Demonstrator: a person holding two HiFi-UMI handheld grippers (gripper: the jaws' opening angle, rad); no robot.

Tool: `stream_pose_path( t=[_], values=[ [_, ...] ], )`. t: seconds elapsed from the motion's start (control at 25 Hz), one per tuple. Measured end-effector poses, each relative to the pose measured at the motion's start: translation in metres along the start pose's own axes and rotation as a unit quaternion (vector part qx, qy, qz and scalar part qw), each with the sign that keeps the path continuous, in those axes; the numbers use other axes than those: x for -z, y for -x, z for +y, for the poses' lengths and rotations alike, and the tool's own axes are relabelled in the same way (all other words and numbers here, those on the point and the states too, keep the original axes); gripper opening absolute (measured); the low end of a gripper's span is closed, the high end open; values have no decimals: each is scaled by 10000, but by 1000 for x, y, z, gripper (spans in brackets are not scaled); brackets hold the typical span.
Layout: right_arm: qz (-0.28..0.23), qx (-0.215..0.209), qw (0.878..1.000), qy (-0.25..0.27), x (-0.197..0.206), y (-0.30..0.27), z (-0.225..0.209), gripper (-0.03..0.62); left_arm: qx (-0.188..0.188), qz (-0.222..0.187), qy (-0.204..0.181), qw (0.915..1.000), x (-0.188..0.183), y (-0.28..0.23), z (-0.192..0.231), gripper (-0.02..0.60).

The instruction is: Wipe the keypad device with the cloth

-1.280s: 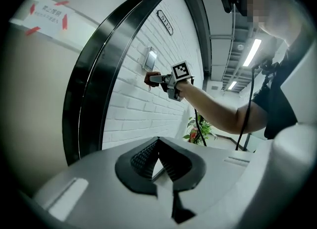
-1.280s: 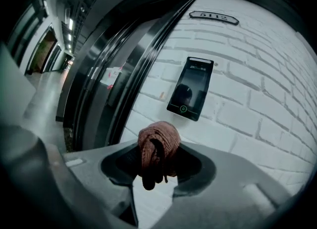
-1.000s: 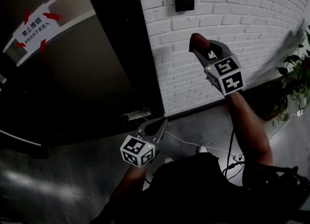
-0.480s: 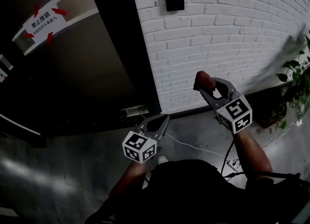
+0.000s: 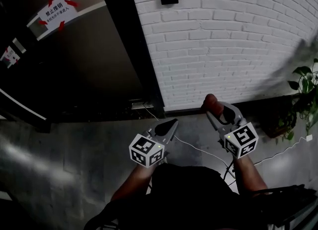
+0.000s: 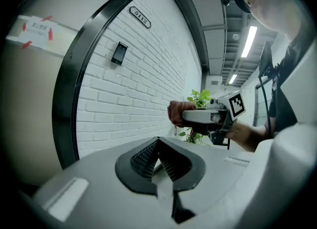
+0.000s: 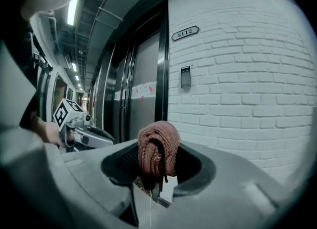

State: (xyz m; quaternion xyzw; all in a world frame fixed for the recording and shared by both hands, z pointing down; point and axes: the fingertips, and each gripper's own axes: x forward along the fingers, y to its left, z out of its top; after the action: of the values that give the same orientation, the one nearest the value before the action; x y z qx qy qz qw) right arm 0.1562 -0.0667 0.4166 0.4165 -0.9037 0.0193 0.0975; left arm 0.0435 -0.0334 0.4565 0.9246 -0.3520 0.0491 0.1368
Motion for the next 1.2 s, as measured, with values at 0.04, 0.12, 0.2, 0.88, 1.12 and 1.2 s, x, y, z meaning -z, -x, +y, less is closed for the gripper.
stream_pose_path(
  t=[0.04, 0.12, 0.2, 0.88, 1.12, 1.2],
  values=[
    [-15, -71, 10000, -28, 4, 7, 3, 155, -60, -19, 18, 10000, 2, 0, -5, 17],
    [-15, -157, 9999, -59, 12, 19, 6, 155, -151, -58, 45, 9999, 7, 2, -15, 17],
    [17, -181, 9998, -76, 19, 28, 6, 155, -212, -39, 20, 9998, 13, 3, -24, 17],
    [-104, -278, 9996, 8, 23, 53, 28, 153, -223, 33, -43, 9997, 25, 19, -52, 17],
    [-40, -325, 9994, -95, 27, 53, 35, 153, -299, 15, -37, 9995, 25, 28, -50, 17],
    [-25, -340, 9994, -70, 28, 52, 38, 153, -321, -18, -65, 9995, 23, 31, -50, 17]
  ],
)
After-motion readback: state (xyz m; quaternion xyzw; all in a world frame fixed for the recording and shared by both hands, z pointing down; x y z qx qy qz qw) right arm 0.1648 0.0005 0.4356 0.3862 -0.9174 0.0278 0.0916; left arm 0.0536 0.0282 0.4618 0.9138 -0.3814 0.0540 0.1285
